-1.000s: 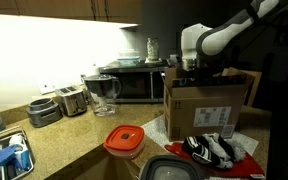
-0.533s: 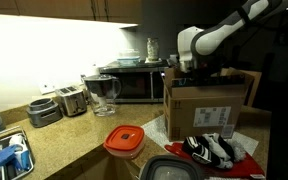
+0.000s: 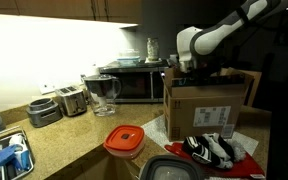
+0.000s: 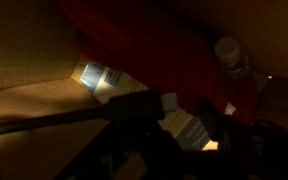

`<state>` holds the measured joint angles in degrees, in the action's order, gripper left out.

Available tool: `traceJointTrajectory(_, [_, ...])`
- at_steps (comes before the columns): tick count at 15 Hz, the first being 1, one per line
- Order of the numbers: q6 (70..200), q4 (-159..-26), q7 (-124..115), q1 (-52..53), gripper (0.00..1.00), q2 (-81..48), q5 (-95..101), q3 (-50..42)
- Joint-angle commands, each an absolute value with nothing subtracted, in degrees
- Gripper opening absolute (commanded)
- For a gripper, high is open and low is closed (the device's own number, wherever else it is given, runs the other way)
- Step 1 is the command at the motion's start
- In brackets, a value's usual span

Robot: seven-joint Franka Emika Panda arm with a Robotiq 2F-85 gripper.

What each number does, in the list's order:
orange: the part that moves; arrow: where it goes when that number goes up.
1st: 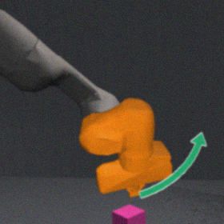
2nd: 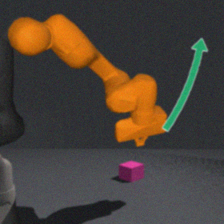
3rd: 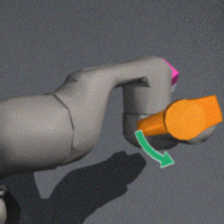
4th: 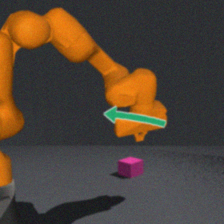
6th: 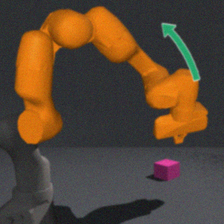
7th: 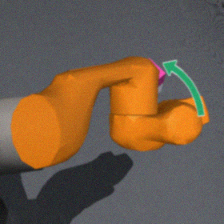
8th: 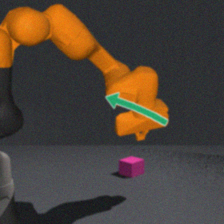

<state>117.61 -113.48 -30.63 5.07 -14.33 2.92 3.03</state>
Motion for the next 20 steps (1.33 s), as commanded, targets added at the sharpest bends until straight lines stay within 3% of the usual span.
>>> traceJointTrajectory(1, [117.2, -113.7, -30.2, 5.8, 0.21, -15.7, 2.2, 2.2])
traceJointTrajectory(4, [117.2, -113.8, -30.4, 5.9, 0.02, -15.4, 2.2, 2.0])
traceJointTrajectory(5, [117.1, -113.9, -30.4, 5.9, 0.01, -15.3, 2.2, 2.0])
traceJointTrajectory(20, [112.0, -115.9, -30.2, 5.3, 0.00, -6.3, 1.8, 1.8])
